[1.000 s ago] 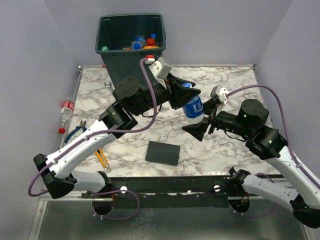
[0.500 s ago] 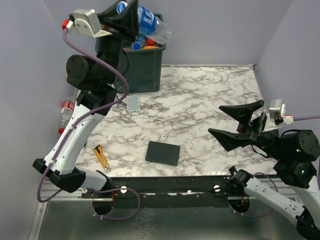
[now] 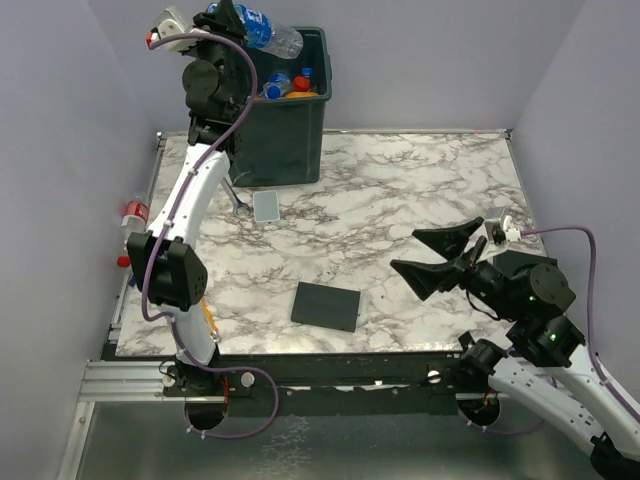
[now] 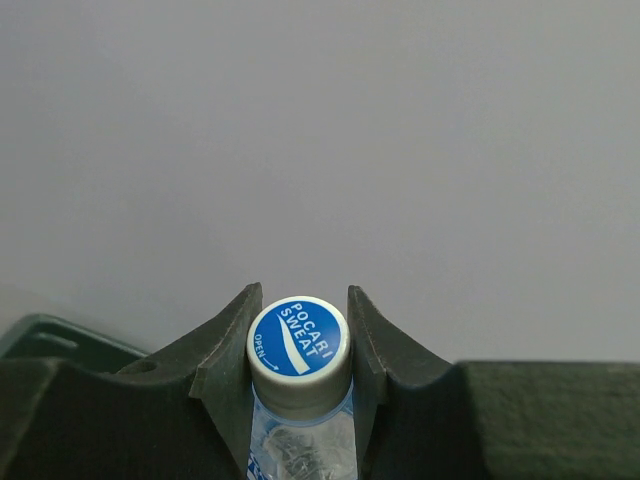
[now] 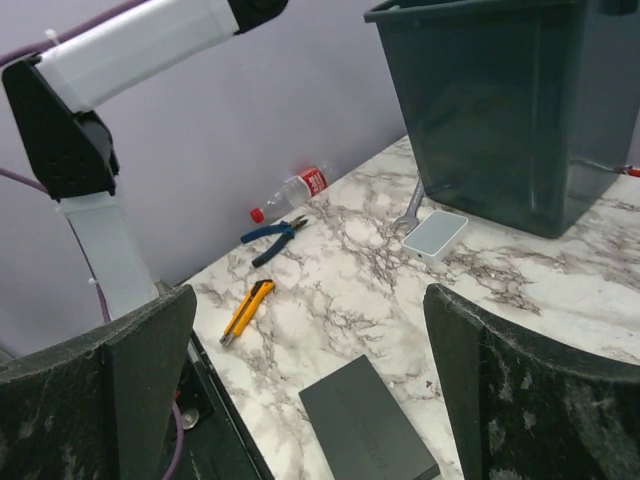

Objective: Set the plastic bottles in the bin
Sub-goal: Place the plastic bottle in the trash bin.

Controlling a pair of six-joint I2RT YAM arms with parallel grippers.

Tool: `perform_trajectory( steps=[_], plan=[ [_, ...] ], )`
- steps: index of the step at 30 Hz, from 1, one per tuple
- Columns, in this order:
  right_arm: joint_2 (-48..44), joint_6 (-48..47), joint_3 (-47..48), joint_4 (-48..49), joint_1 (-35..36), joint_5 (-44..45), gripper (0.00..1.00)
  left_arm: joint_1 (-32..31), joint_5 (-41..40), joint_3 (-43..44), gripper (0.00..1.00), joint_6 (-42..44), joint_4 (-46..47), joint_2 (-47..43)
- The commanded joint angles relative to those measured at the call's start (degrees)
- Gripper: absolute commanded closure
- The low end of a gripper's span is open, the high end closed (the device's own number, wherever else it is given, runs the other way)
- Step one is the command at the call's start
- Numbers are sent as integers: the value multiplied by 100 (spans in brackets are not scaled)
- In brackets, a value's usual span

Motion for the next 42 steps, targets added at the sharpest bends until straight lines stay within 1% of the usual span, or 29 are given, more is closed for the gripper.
perform_trajectory(
  steps=[1,3,5,8,11,12,13,14,16,18,19,26,28,35,37,42],
  plan=[
    [-7,117,-176,340,23,280,0,100,57,781,100,-1287,-138,526],
    [25,57,-222,342,23,370,0,125,105,802,100,-1541,-346,768],
    [56,-2,-229,342,15,493,0,121,61,630,100,-1665,-406,877],
    [125,-144,-156,300,15,623,0,136,-86,359,100,-1797,-542,936],
    [205,-253,-118,167,18,768,0,165,-66,108,100,-1886,-687,934],
    [227,-268,-110,147,18,816,0,183,-15,89,97,-1925,-816,941],
    [273,-278,-103,136,17,856,0,201,57,85,87,-1965,-947,955],
    [332,-287,-95,125,23,886,0,220,127,85,73,-2002,-1063,954],
    [421,-301,-43,74,20,910,0,244,224,41,37,-1997,-1160,921],
    [510,-311,21,9,22,930,0,249,292,37,5,-1882,-1164,849],
    [539,-317,51,-14,19,948,0,251,310,58,1,-1838,-1161,813],
    [579,-332,116,-1,22,968,0,253,323,354,1,-1482,-1156,380],
    [579,-332,133,14,17,1118,0,251,294,321,1,-1339,-1165,145],
    [609,-282,122,114,17,1068,0,254,47,-275,1,-672,-1214,-407],
    [636,-248,103,153,21,1053,0,256,-2,-527,1,-638,-1214,-507],
    [715,-206,112,170,22,1035,0,248,-454,-1213,1,-527,-1152,-967]
  ],
)
